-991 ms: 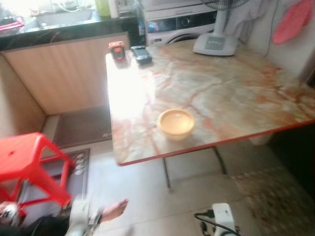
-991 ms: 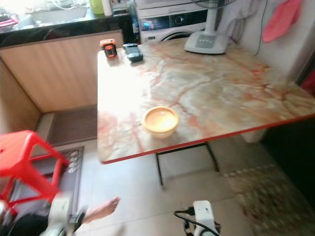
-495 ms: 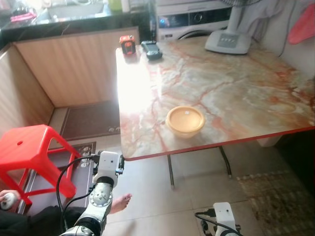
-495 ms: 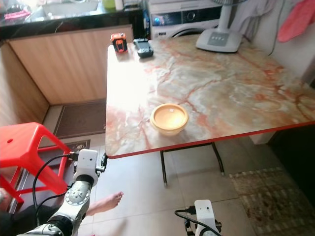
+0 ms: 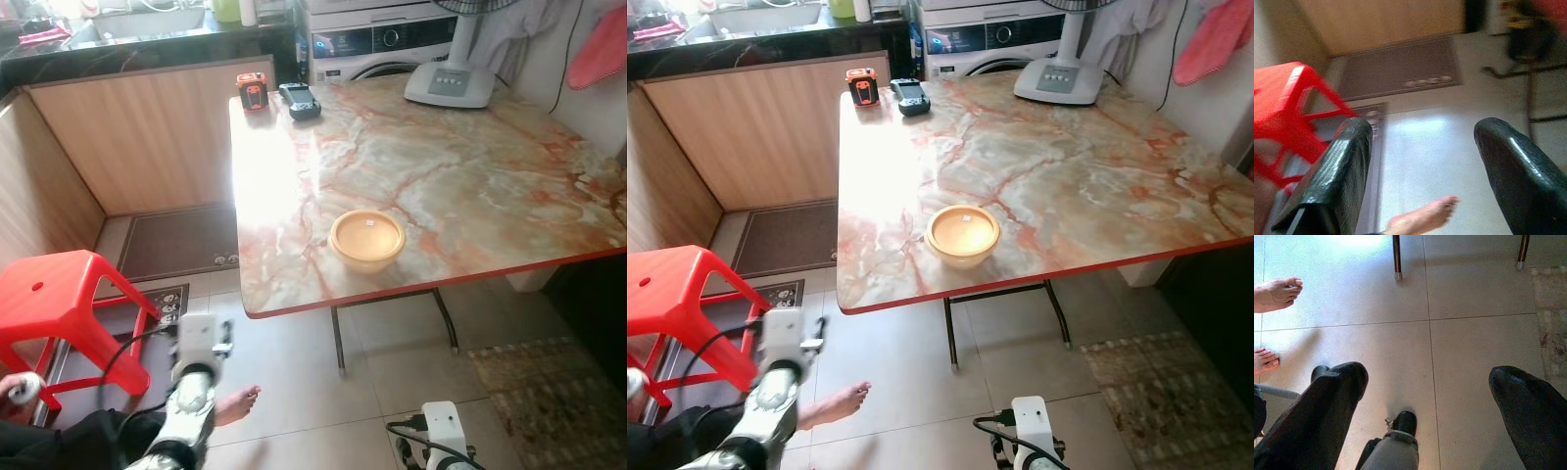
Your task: Restocking fridge
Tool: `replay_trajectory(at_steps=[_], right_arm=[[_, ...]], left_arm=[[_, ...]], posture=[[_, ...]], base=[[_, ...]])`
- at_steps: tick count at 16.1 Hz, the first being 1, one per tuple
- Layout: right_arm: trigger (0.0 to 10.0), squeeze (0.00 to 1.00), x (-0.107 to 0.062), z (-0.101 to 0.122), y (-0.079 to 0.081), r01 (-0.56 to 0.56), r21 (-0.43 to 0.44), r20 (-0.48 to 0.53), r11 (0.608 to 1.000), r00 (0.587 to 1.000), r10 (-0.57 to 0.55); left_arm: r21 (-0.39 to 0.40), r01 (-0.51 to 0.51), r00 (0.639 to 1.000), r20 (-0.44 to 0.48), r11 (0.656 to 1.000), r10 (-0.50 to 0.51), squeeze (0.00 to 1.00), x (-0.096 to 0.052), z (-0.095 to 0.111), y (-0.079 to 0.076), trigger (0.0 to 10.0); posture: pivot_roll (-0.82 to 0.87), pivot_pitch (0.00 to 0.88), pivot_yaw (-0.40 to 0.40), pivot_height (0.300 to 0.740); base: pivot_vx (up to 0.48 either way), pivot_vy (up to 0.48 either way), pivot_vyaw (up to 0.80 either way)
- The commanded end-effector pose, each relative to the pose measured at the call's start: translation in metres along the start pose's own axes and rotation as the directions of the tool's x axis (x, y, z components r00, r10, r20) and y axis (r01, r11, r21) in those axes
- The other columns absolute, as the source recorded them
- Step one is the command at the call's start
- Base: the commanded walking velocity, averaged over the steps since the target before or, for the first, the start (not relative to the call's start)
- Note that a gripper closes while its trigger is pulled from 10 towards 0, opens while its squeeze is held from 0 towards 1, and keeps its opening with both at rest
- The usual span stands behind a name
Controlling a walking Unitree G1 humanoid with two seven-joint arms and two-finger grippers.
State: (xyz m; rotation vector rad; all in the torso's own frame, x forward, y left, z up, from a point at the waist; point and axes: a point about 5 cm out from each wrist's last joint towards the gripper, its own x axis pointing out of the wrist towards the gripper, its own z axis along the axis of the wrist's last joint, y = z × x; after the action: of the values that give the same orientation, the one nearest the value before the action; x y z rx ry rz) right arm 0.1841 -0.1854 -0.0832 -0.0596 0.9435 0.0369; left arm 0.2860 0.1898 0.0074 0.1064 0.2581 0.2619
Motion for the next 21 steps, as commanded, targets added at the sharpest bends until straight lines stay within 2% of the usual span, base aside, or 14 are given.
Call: replay_trajectory(at_steps=[1,3,4,6,7,8,9,10,11,13,15,16,17,21], right_arm=[[10.0,0.0,0.001,0.001,0.002,-0.009,0.003,-0.001,1.0,1.0,0.009],[10.0,0.0,0.001,0.001,0.002,-0.005,0.002,-0.001,1.0,1.0,0.005],[10.0,0.0,0.001,0.001,0.002,-0.002,0.003,0.001,1.0,1.0,0.002],[10.0,0.0,0.0,0.001,0.001,0.001,-0.001,0.002,1.0,1.0,-0.001],[10.0,0.0,0.0,0.001,0.001,0.002,-0.002,0.001,1.0,1.0,-0.002],[10.0,0.0,0.0,0.001,0.001,0.004,-0.003,0.001,1.0,1.0,-0.004],[10.0,0.0,0.0,0.001,0.001,0.005,-0.002,0.002,1.0,1.0,-0.005],[10.0,0.0,0.0,0.002,0.001,0.006,0.0,0.004,1.0,1.0,-0.006],[10.0,0.0,0.0,0.002,0.001,0.009,0.0,0.003,1.0,1.0,-0.009],[10.0,0.0,0.0,0.001,0.001,0.017,0.011,0.004,1.0,1.0,-0.017],[10.0,0.0,0.0,0.0,0.001,0.029,0.023,0.004,0.999,1.0,-0.029],[10.0,0.0,0.0,0.0,0.001,0.04,0.03,0.006,0.999,0.999,-0.04],[10.0,0.0,0.0,0.0,0.0,0.045,0.033,0.007,0.998,0.999,-0.045],[10.0,0.0,-0.001,-0.003,-0.001,0.057,0.04,0.008,0.998,0.998,-0.058]], left_arm=[[-0.024,-0.101,0.995,0.007,0.995,0.101,0.0,0.002,0.001,0.017,10.0],[-0.048,-0.237,0.969,0.058,0.97,0.24,0.0,0.005,0.009,0.04,10.0],[-0.063,-0.28,0.951,0.116,0.958,0.285,0.0,0.01,0.023,0.047,10.0],[-0.104,-0.305,0.903,0.284,0.946,0.323,0.0,0.025,0.069,0.053,10.0],[-0.103,-0.255,0.89,0.363,0.961,0.275,0.0,0.031,0.091,0.048,10.0],[-0.077,-0.133,0.876,0.457,0.988,0.154,0.0,0.037,0.12,0.031,10.0],[-0.047,-0.054,0.851,0.52,0.997,0.07,0.0,0.038,0.139,0.017,10.0],[-0.024,0.081,0.823,0.565,0.996,-0.053,0.0,0.037,0.159,-0.008,10.0],[-0.032,0.159,0.82,0.561,0.987,-0.114,0.0,0.036,0.164,-0.022,10.0],[-0.054,0.348,0.808,0.524,0.936,-0.27,0.0,0.03,0.16,-0.058,10.0],[-0.109,0.405,0.811,0.502,0.908,-0.301,0.0,0.026,0.154,-0.07,10.0],[-0.073,0.441,0.79,0.506,0.895,-0.348,0.0,0.02,0.15,-0.08,10.0],[-0.052,0.449,0.78,0.51,0.892,-0.363,0.0,0.019,0.15,-0.08,10.0],[-0.093,0.468,0.776,0.519,0.879,-0.359,0.0,0.023,0.151,-0.069,10.0]], posture=[[-0.08,0.03,0.086,0.74],[-0.09,0.033,0.085,0.74],[-0.09,0.033,0.085,0.74],[-0.08,0.035,0.083,0.74],[-0.08,0.034,0.082,0.74],[-0.08,0.033,0.081,0.74],[-0.08,0.033,0.081,0.74],[-0.08,0.033,0.08,0.74],[-0.08,0.033,0.081,0.74],[-0.09,0.03,0.084,0.74],[-0.1,0.025,0.086,0.74],[-0.1,0.021,0.085,0.74],[-0.1,0.021,0.085,0.74],[-0.1,0.001,0.084,0.74]], base=[[0.0,0.0,0.0],[0.0,0.0,0.0],[0.0,0.0,0.0],[0.0,0.0,0.0],[0.0,0.0,0.0],[0.0,0.0,0.0],[0.0,0.0,0.0],[0.0,0.0,0.0],[0.0,0.0,0.0],[0.0,0.0,0.0],[0.0,0.0,0.0],[0.0,0.0,0.0],[0.0,0.0,0.0],[0.0,0.0,0.0]])
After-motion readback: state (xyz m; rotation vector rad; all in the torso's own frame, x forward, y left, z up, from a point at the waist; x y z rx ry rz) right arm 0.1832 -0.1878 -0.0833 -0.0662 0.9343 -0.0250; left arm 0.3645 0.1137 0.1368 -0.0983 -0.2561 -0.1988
